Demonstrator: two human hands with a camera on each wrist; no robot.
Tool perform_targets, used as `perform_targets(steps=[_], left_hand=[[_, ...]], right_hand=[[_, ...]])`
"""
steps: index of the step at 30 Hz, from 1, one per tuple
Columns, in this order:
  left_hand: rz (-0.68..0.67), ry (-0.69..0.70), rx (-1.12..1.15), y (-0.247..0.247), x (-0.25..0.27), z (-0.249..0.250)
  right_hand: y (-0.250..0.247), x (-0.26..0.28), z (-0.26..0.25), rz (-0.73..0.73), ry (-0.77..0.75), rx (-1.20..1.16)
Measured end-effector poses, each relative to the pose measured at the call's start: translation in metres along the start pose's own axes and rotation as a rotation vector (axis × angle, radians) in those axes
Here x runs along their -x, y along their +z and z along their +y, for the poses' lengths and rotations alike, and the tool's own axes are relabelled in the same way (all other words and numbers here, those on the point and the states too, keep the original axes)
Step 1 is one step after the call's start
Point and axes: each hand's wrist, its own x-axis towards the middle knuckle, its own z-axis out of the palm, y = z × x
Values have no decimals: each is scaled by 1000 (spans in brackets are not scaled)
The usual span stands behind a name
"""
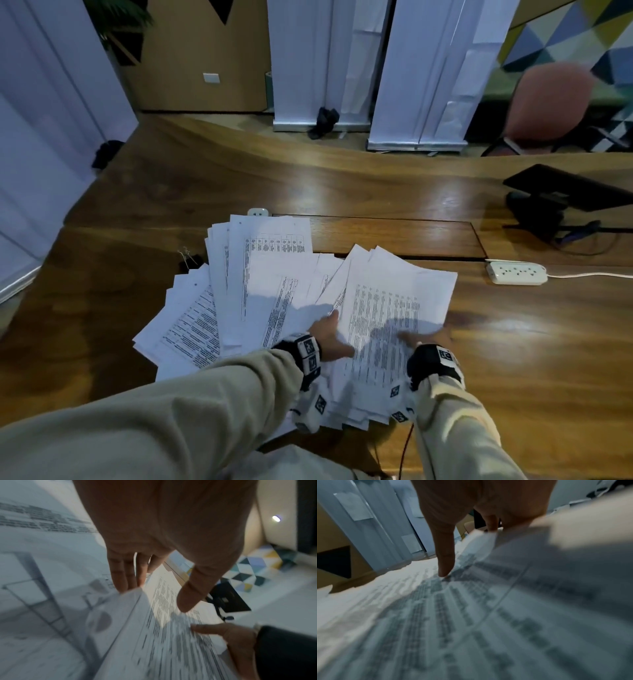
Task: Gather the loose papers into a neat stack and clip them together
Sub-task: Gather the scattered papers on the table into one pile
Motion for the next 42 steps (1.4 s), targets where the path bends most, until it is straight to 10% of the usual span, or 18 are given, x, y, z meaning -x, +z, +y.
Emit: perform_targets(steps=[4,9,18,23,32,38,42], left_hand=[[-57,-36,47,-12,1,2],[308,-167,-295,-27,0,-20],[123,-83,-60,-2,5,-19],[401,-264,-109,-12,6,-38],[211,-319,248,-27,0,-40],[255,-320,61,-22,6,-37],[246,-356,480,-23,9,-20]], right_hand=[[18,-73,39,-108,58,-14],[-16,1,23,-80,80,-145],[-7,6,16,-61,-33,14],[5,11,8,-101,-79,89],[42,28,4,-142,-128,108],[41,46,7,-175,-104,52],[43,52,10,-193,-65,28]])
